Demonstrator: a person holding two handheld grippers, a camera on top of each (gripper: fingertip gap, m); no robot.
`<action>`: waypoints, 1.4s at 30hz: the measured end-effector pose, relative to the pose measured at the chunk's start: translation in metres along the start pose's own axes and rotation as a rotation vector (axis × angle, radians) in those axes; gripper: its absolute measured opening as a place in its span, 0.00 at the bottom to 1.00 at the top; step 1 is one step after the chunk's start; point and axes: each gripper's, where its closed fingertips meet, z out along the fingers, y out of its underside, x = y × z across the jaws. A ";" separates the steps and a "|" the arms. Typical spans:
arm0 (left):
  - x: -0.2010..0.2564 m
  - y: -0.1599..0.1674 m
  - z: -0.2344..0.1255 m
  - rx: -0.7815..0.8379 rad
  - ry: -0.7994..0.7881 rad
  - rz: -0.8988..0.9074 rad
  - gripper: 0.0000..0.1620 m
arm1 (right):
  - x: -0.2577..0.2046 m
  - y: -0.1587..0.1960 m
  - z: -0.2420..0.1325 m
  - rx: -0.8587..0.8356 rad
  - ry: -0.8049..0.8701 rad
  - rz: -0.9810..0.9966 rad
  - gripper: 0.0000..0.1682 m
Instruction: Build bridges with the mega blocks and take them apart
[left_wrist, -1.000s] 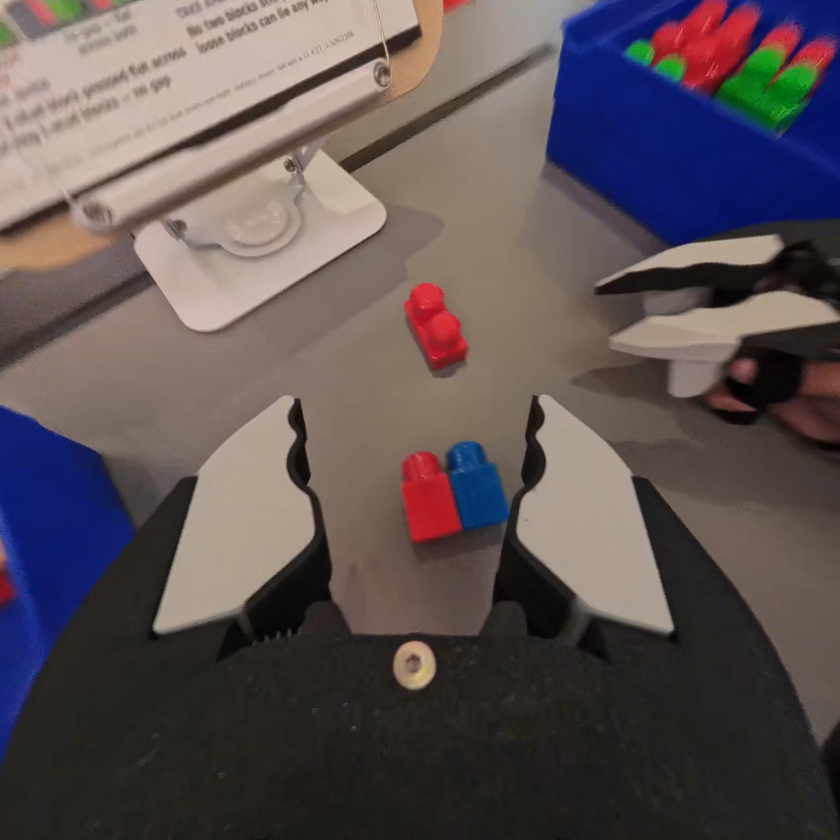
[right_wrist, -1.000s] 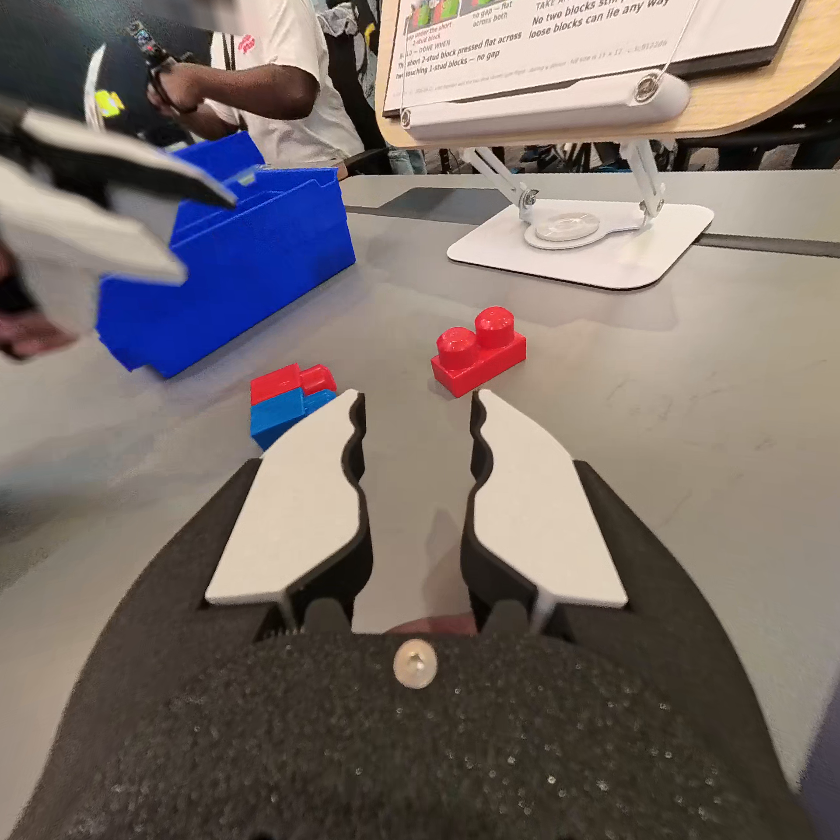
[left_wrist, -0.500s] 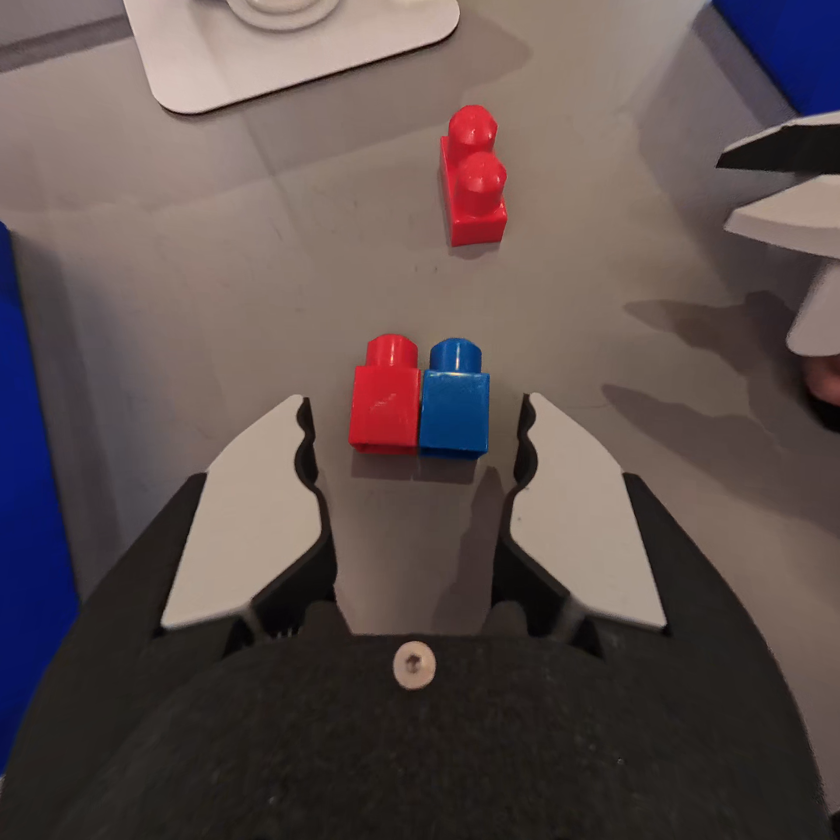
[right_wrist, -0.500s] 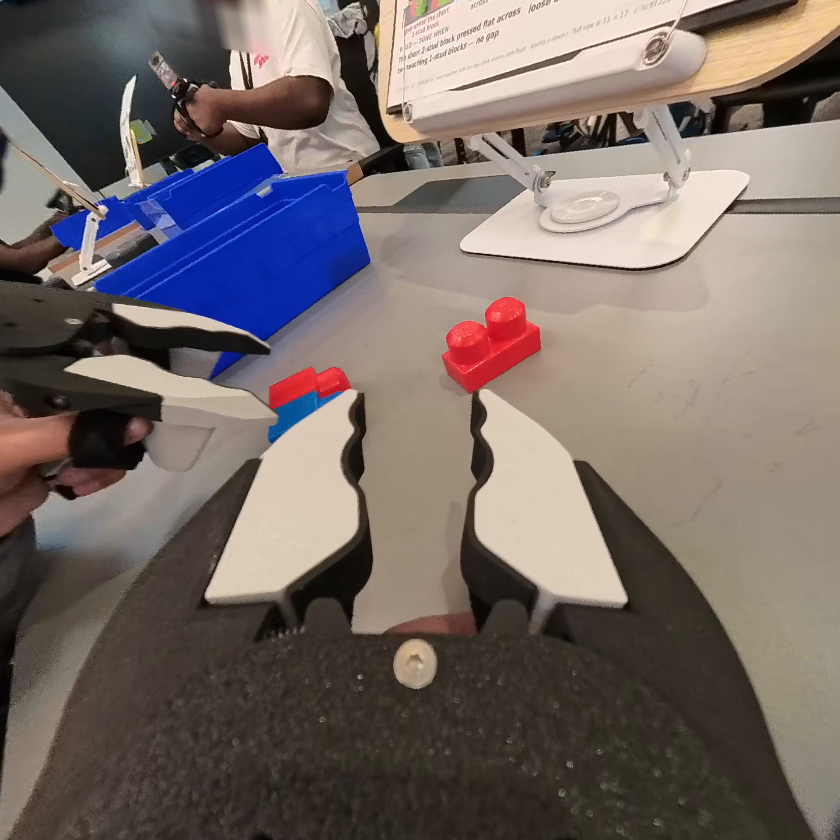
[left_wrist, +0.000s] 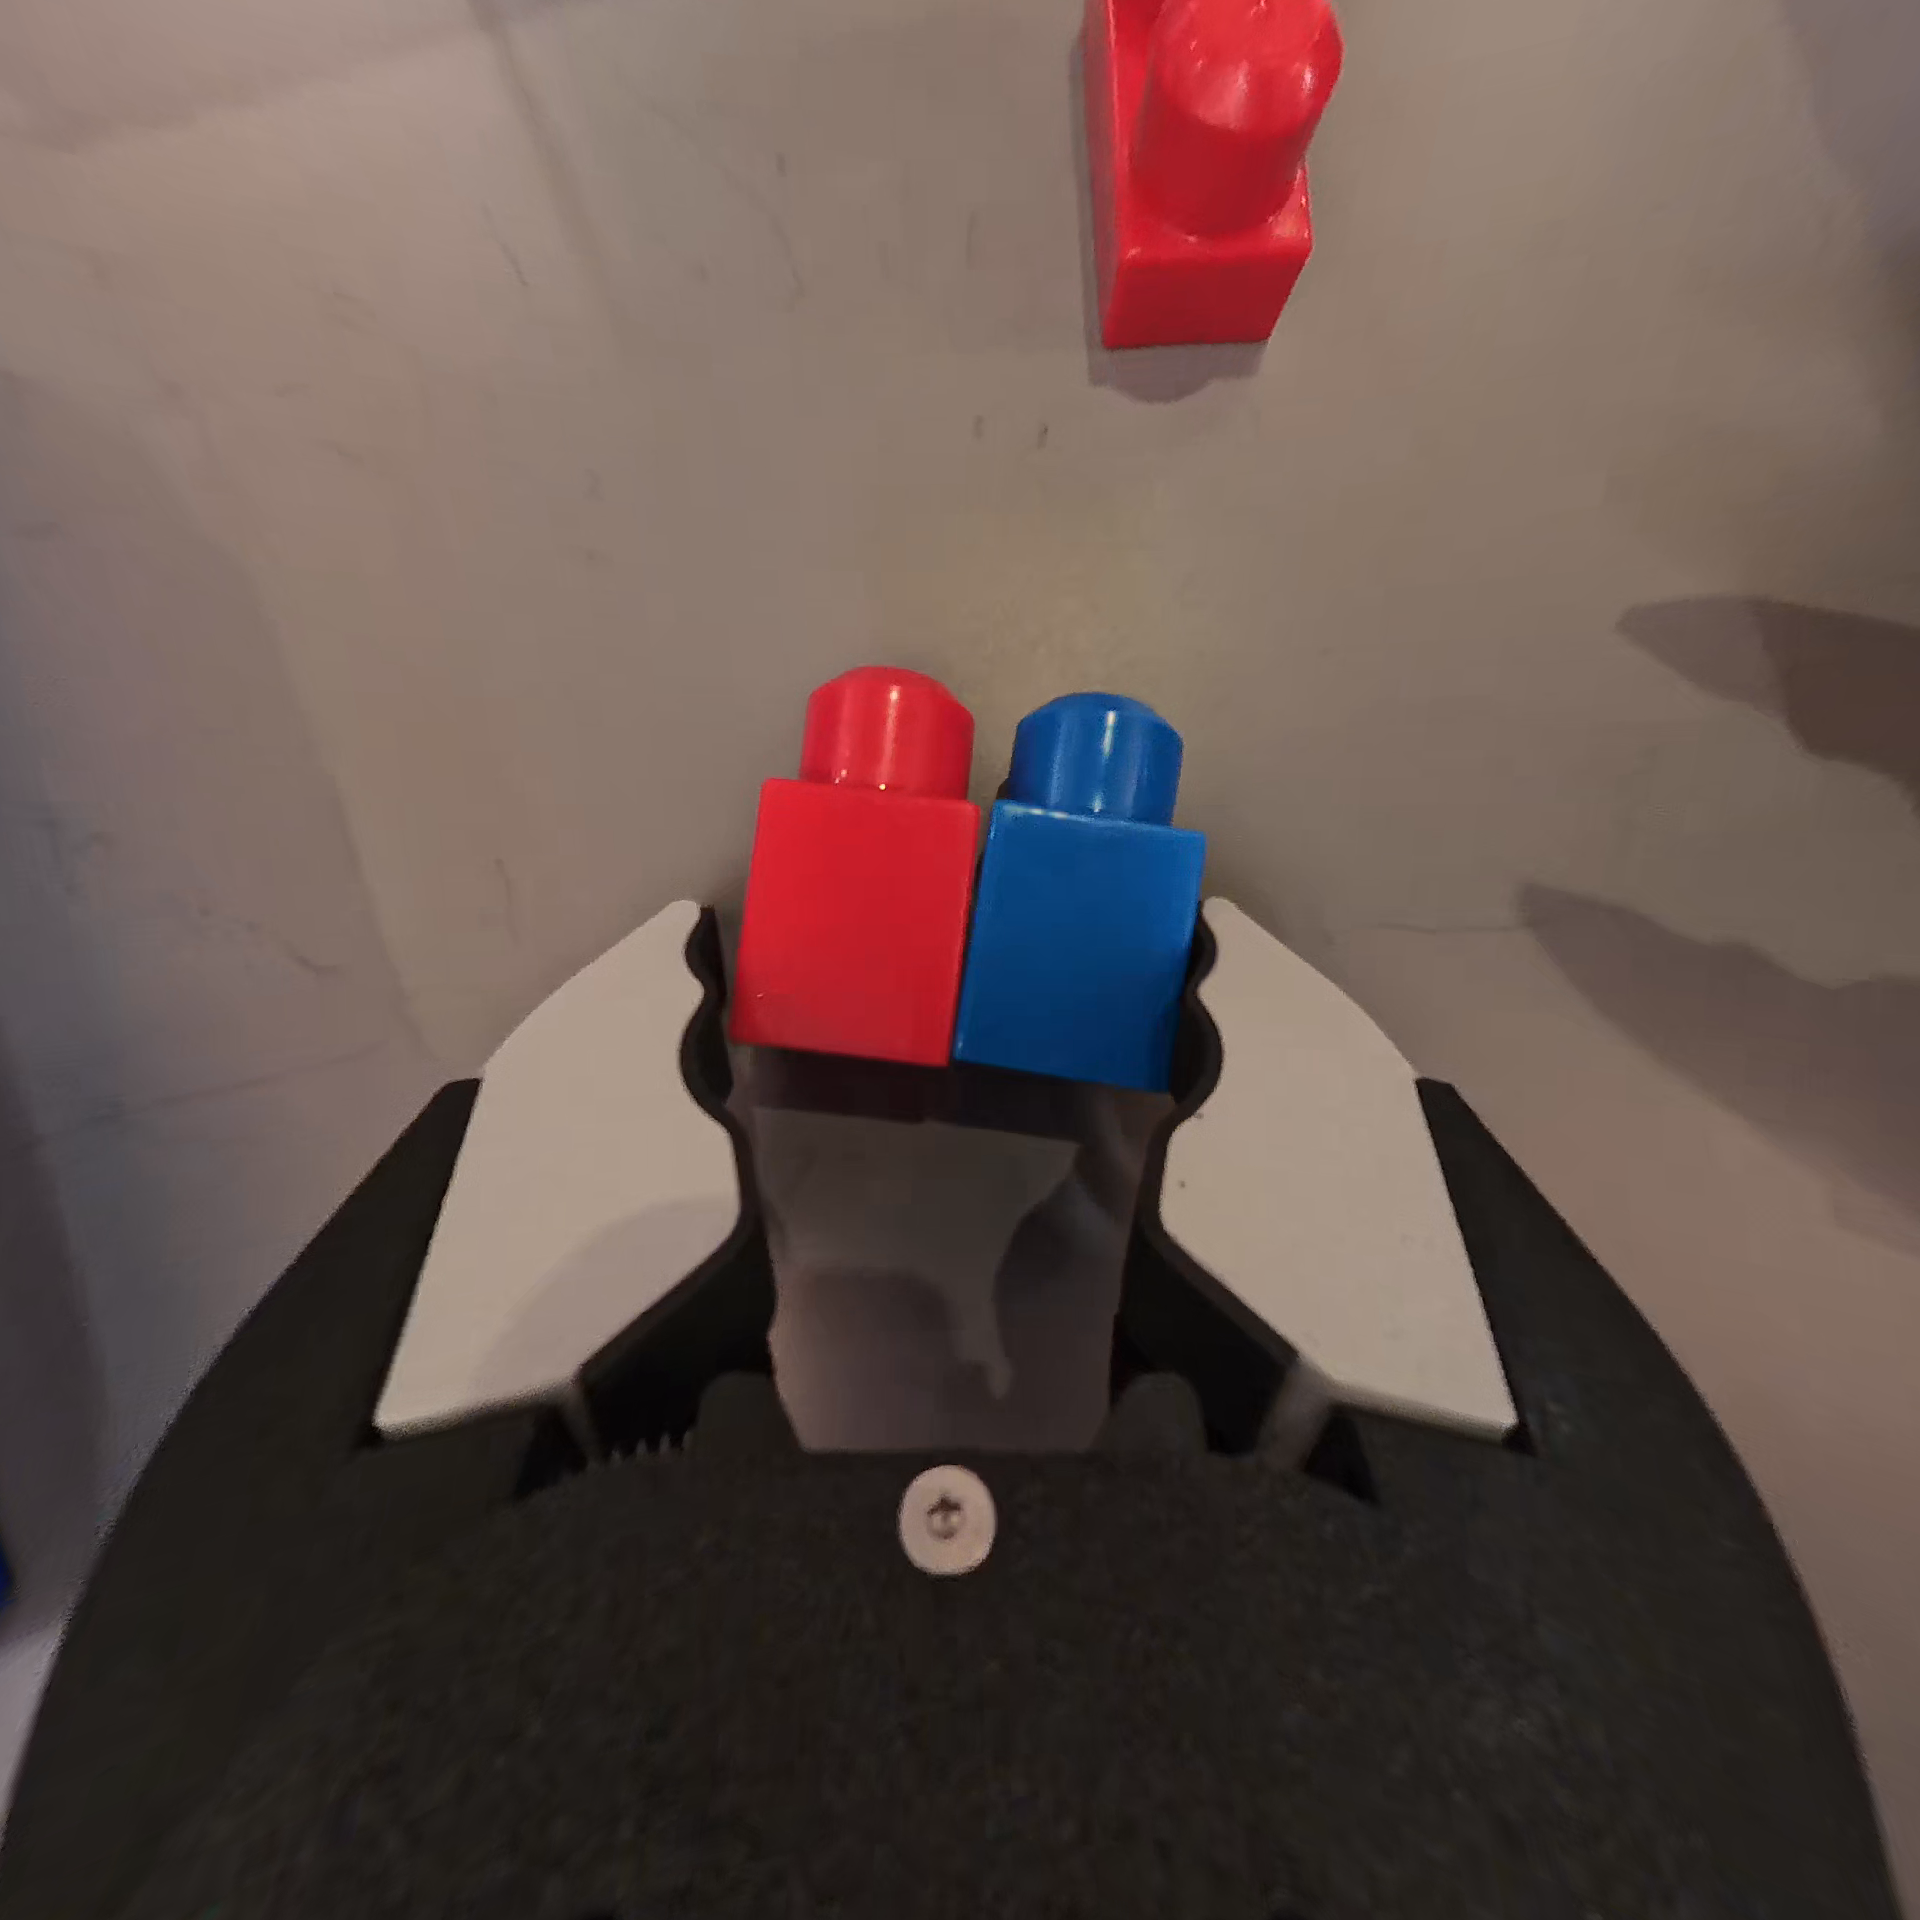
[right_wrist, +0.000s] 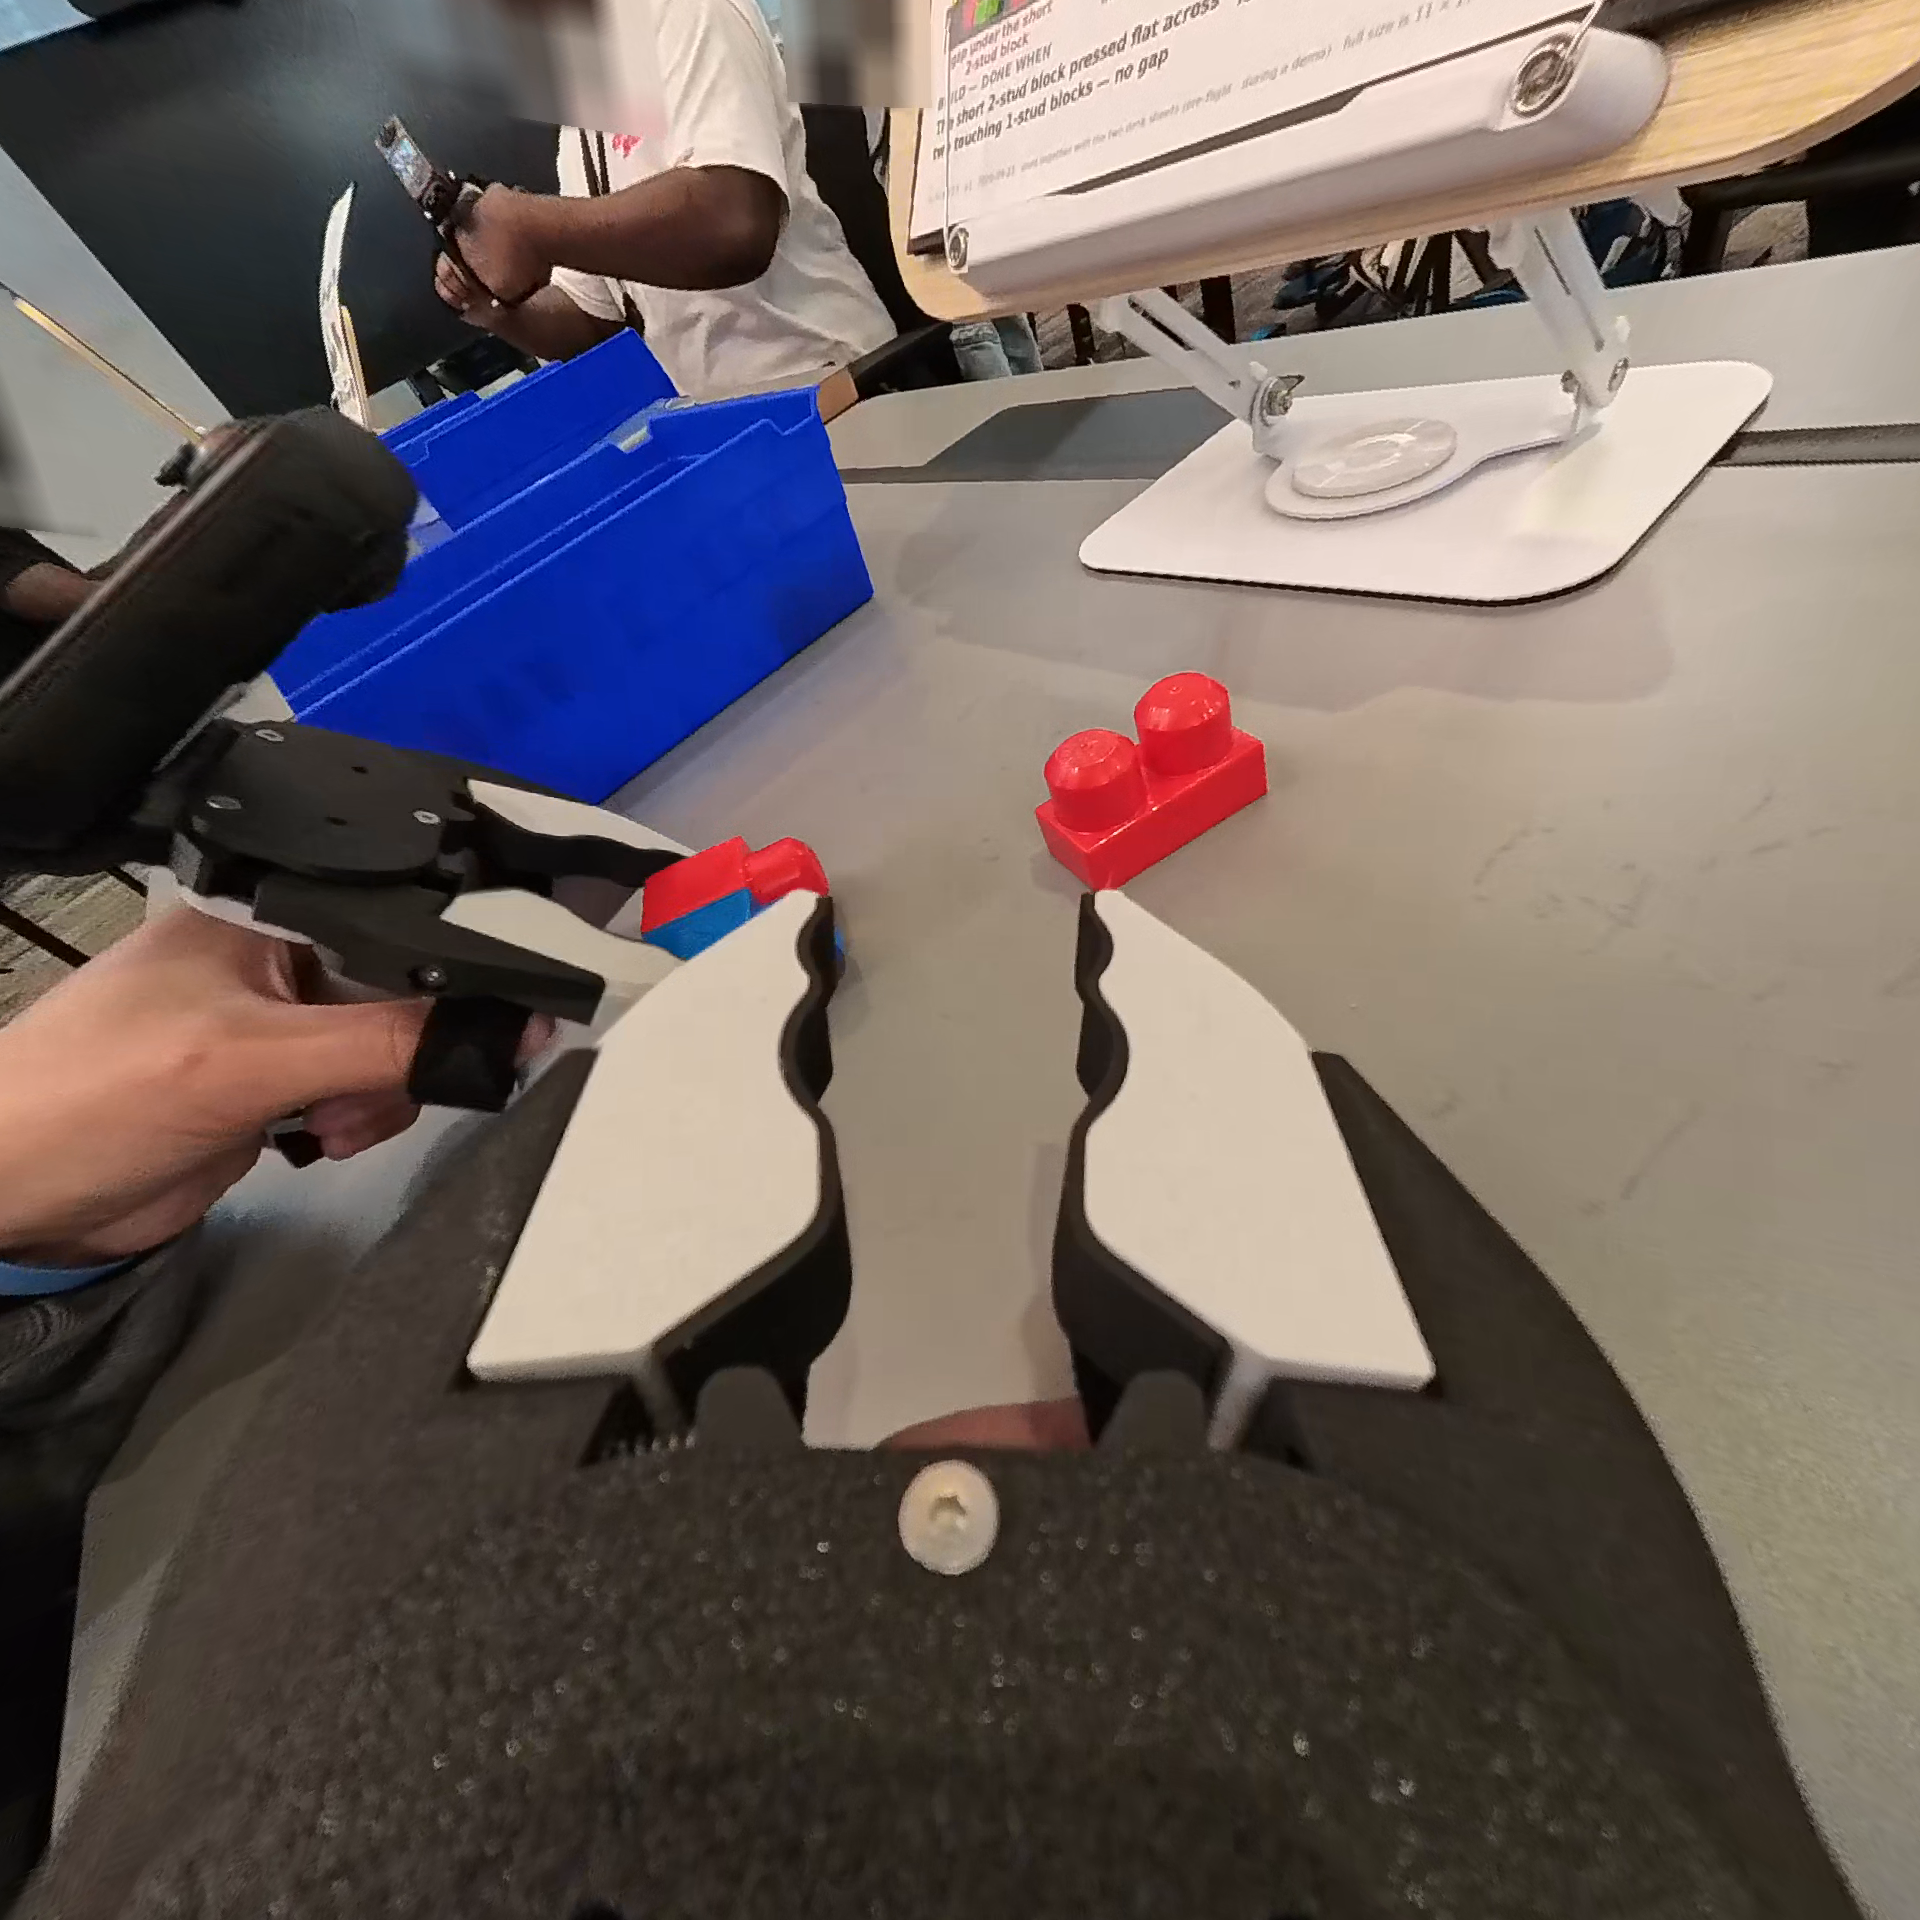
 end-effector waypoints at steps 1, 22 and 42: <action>-0.001 0.000 -0.001 0.002 -0.001 -0.007 0.49 | 0.000 0.000 0.000 -0.001 0.000 -0.002 0.26; 0.000 -0.036 -0.038 0.282 0.187 0.176 0.48 | 0.001 -0.001 0.000 0.006 0.010 -0.014 0.27; -0.010 -0.034 -0.086 0.597 0.309 0.349 0.48 | 0.060 0.007 0.101 -0.897 0.079 -0.687 0.46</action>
